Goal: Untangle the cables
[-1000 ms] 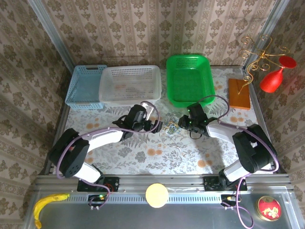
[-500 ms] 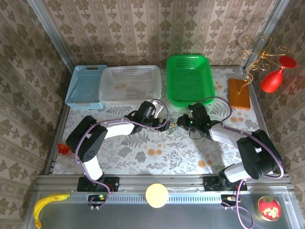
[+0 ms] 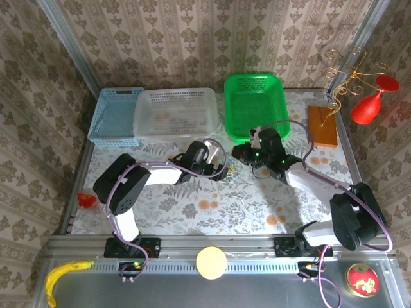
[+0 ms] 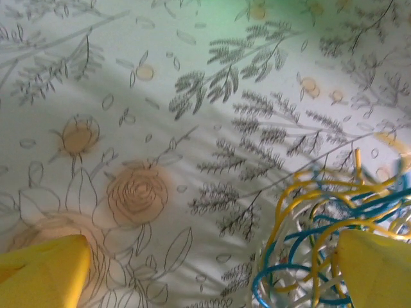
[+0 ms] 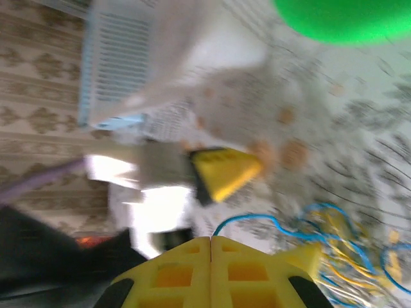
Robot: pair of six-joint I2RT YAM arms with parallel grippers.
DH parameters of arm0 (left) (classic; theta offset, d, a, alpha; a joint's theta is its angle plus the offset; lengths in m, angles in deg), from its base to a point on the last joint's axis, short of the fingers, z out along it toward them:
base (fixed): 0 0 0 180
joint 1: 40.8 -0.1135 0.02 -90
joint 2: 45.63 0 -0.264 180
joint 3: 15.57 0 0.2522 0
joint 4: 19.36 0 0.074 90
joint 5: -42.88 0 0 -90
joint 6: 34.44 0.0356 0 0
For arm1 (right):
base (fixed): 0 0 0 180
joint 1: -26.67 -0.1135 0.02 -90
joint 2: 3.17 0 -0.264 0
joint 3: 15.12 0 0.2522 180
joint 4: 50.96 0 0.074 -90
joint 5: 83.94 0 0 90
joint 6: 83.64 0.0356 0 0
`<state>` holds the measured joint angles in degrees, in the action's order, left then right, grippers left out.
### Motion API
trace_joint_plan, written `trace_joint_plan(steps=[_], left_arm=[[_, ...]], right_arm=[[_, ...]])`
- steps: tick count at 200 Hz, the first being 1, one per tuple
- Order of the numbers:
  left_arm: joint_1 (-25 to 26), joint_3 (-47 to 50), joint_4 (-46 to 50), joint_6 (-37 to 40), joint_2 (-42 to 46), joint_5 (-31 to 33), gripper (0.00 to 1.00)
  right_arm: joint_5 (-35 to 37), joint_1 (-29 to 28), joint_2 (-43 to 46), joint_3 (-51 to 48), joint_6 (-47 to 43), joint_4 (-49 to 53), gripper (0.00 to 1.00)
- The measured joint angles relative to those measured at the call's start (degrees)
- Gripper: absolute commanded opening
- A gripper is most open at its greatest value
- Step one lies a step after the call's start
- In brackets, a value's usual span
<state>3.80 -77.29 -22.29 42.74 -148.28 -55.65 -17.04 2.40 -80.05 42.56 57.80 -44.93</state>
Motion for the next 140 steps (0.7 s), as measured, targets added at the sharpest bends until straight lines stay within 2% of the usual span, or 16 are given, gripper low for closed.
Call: trace_joint_plan(steps=[34, 93, 140], left_arm=[[0.0, 2.4, -3.0, 0.0, 0.0, 0.6, 0.97], [0.0, 5.6, -7.2, 0.0, 0.9, 1.2, 0.97], [0.0, 6.1, -7.8, -0.8, 1.0, 1.3, 0.96]], right_arm=[[-2.0, 0.0, 5.1, 5.8, -0.2, 2.0, 0.00], [-3.2, 0.5, 11.3, 9.9, 0.2, 5.5, 0.00], [-4.6, 0.9, 11.7, 21.6, 0.2, 10.6, 0.00]])
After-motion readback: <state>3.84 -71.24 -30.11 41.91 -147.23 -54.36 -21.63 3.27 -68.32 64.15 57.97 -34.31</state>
